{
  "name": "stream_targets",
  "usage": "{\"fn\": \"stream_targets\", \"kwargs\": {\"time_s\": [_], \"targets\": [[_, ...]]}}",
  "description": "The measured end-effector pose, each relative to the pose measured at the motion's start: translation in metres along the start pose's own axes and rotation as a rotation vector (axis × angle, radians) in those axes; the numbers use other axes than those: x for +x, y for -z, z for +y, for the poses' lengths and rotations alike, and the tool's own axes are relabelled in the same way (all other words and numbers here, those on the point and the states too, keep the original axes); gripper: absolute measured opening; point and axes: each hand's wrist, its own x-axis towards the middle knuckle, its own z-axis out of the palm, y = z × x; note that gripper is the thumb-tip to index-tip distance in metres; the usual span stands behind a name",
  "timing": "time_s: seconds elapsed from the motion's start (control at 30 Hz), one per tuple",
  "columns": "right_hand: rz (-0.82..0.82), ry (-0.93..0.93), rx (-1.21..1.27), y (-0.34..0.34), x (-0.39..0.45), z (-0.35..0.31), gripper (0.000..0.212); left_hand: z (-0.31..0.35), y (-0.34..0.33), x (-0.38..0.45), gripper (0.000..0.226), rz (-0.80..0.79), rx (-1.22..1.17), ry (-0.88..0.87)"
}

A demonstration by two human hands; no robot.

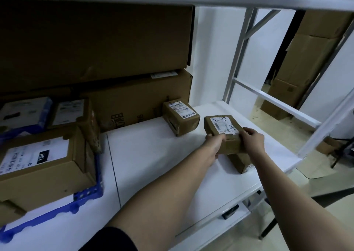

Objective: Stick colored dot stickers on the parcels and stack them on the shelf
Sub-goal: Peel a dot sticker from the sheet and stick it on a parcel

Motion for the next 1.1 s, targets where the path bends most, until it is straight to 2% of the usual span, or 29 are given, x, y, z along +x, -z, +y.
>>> {"fn": "stream_targets", "kwargs": {"time_s": [0.13, 0.23, 0.4, 0.53, 0.67, 0.73, 0.77, 0.83, 0.87, 1.0, 1.1], "targets": [[-0.113, 0.056, 0.334, -0.024, -0.033, -0.022, 0.026, 0.000, 0.037, -0.012, 0.051, 0.030, -0.013, -0.037], [-0.143, 0.059, 0.534, -0.041, -0.055, -0.037, 0.032, 0.002, 0.067, -0.029, 0.049, 0.026, -0.030, -0.106], [-0.117, 0.139, 0.699, -0.062, -0.096, -0.065, 0.025, 0.009, 0.119, -0.073, 0.047, 0.035, 0.024, -0.279], [-0.186, 0.187, 0.800, -0.081, -0.127, -0.091, 0.026, 0.017, 0.164, -0.115, 0.050, 0.136, -0.009, -0.435], [-0.367, 0.249, 0.774, -0.107, -0.156, -0.119, 0.028, 0.025, 0.225, -0.157, 0.041, 0.241, -0.084, -0.576], [-0.477, 0.269, 0.767, -0.117, -0.171, -0.130, 0.025, 0.028, 0.255, -0.174, 0.037, 0.298, -0.103, -0.582], [-0.545, 0.268, 0.774, -0.123, -0.181, -0.136, 0.020, 0.029, 0.273, -0.182, 0.042, 0.327, -0.144, -0.564], [-0.714, 0.293, 0.784, -0.133, -0.191, -0.143, 0.038, 0.032, 0.305, -0.199, 0.055, 0.360, -0.196, -0.533], [-0.794, 0.306, 0.766, -0.137, -0.198, -0.148, 0.045, 0.031, 0.321, -0.207, 0.060, 0.365, -0.163, -0.520], [-1.037, 0.391, 0.547, -0.157, -0.222, -0.170, 0.030, 0.018, 0.380, -0.243, 0.053, 0.360, -0.035, -0.433], [-1.176, 0.425, 0.419, -0.170, -0.239, -0.187, 0.027, 0.010, 0.405, -0.262, 0.062, 0.245, 0.084, -0.393]]}}
